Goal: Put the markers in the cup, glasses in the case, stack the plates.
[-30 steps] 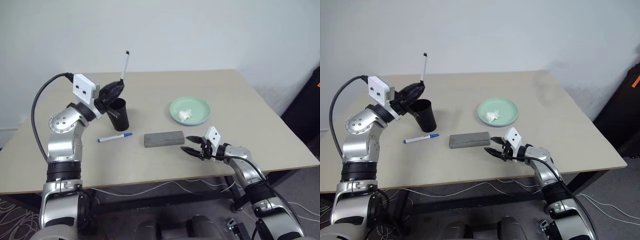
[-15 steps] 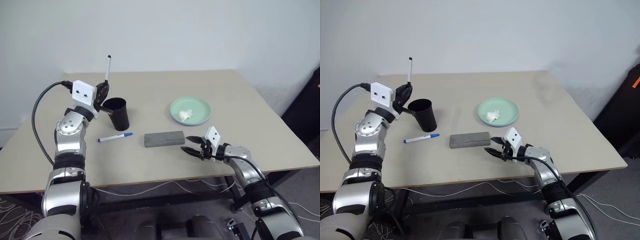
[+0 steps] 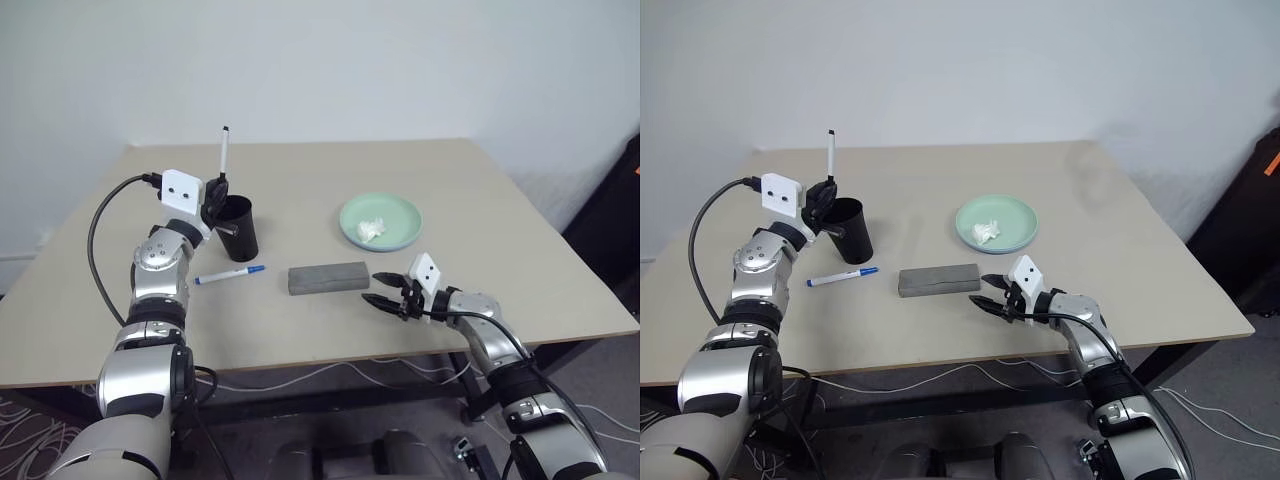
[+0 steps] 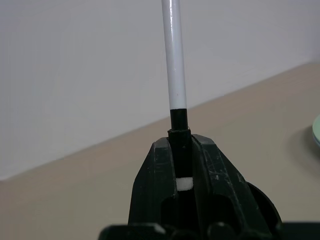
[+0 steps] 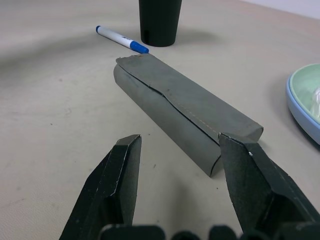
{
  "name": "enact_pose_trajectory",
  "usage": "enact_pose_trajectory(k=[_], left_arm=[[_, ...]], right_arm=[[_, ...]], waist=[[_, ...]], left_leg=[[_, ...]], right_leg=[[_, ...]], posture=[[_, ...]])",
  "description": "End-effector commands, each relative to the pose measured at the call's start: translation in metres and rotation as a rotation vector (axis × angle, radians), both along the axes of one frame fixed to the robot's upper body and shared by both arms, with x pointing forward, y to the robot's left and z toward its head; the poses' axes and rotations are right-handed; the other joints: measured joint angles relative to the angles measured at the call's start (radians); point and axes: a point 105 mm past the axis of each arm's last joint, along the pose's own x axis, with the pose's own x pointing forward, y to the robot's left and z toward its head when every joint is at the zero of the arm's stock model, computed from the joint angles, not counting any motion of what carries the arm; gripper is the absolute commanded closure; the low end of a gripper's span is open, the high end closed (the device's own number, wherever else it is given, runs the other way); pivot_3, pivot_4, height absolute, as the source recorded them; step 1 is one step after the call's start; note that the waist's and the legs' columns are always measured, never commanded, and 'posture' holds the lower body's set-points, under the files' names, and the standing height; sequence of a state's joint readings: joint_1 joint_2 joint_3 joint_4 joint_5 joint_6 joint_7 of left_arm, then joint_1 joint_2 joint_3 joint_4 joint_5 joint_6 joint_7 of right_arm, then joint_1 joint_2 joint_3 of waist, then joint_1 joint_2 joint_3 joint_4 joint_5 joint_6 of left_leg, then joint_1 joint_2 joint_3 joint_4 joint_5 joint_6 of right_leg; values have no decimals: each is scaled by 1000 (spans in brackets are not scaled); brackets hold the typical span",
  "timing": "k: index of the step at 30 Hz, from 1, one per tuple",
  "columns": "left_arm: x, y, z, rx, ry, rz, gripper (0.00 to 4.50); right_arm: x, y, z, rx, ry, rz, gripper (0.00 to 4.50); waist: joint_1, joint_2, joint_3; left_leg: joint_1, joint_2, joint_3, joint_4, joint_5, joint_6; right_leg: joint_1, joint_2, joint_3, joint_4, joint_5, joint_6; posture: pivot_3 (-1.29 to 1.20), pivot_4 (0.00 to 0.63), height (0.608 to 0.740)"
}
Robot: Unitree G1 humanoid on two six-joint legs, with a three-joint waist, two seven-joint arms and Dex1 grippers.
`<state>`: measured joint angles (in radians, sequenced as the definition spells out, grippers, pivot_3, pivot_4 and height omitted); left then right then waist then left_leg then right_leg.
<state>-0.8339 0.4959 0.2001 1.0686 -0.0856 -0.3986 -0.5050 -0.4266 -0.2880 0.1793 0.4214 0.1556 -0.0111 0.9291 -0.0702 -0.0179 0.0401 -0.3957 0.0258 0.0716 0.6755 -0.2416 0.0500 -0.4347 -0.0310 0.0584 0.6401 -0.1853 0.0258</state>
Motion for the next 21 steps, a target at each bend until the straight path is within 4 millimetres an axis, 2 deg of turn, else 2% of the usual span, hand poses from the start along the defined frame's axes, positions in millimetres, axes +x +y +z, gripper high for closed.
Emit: enact_pose_trajectory(k=[1,7,21], left_arm=[[4,-6,23,-5,-72,-20,3518],[3,-6,23,-3,-79,-11,1380],[1,-9,29,-27,-101,-41,1380]], right_arm=[[7,1,19,21,-72,-2,1845],[7,2,19,21,-71,2,1845],[7,4,18,19,-75,8,1845]], waist=[[0,0,0],[0,0,0],[0,0,0]], left_leg=[[0,0,0,0,0,0],[0,0,0,0,0,0],[0,0,0,0,0,0]], right_leg=[[0,0,0,0,0,0],[0,0,0,0,0,0],[0,0,0,0,0,0]], posture=[[0,0,740],[0,0,740],[0,0,740]])
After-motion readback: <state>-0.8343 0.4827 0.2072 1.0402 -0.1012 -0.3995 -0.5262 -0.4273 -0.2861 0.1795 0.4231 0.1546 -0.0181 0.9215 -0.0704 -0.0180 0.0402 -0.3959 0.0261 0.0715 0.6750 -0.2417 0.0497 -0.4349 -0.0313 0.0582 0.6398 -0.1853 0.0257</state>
